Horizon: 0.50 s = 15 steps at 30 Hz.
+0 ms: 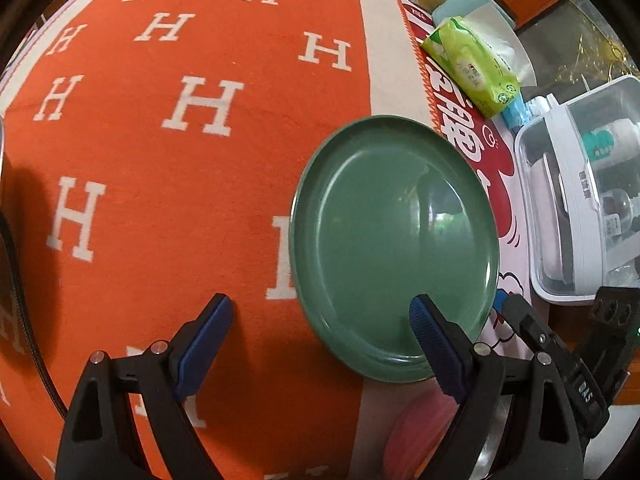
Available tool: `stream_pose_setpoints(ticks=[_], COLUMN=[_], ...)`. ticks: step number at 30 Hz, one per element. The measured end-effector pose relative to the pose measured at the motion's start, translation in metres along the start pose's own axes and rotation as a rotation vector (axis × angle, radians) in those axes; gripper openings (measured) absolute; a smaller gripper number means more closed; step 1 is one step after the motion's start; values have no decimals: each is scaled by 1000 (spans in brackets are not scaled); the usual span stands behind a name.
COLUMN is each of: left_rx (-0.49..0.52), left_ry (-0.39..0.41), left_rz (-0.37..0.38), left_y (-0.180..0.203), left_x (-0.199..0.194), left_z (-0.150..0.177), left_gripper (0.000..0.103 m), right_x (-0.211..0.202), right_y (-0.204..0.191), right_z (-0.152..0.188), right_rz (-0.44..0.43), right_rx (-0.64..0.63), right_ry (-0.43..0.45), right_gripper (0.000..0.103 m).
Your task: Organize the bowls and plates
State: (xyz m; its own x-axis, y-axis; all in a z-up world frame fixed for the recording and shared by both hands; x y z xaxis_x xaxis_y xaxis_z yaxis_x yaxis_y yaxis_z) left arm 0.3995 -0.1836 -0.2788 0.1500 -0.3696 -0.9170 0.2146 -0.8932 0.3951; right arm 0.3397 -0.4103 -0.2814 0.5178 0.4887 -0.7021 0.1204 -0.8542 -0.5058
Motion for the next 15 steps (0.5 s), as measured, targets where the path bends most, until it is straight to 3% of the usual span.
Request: stream_pose_setpoints(ticks=[3,7,15], left_rx=[18,52,77], left_ry=[13,35,70], left_rz=[-7,-32,-4], left_y=[3,6,9], left_x=[1,1,-1], left_z=[0,0,1], left_gripper=[85,69,53], right_x=[7,14,20], right_y=[4,5,8], right_z=[-1,0,-1], right_rz=[-14,-25,-60], right_rx=[10,6,16], right_ry=[-16,-34,-26], right_gripper=[44,30,24])
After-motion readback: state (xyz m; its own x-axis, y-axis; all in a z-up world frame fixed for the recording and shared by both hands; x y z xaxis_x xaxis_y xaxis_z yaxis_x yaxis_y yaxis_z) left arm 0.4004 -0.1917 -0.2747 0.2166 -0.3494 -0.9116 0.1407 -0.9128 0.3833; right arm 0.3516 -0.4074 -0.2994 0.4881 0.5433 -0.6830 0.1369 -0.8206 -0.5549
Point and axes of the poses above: each gripper's, at about its wrist camera, not at the fingertips, and x roughly the way its jaws point, y to its right, z to its underside, the point moved 3 cm from there along x, roughly the way its jaws point, and after that the axes turned 15 degrees about -x, right-handed, at the moved point
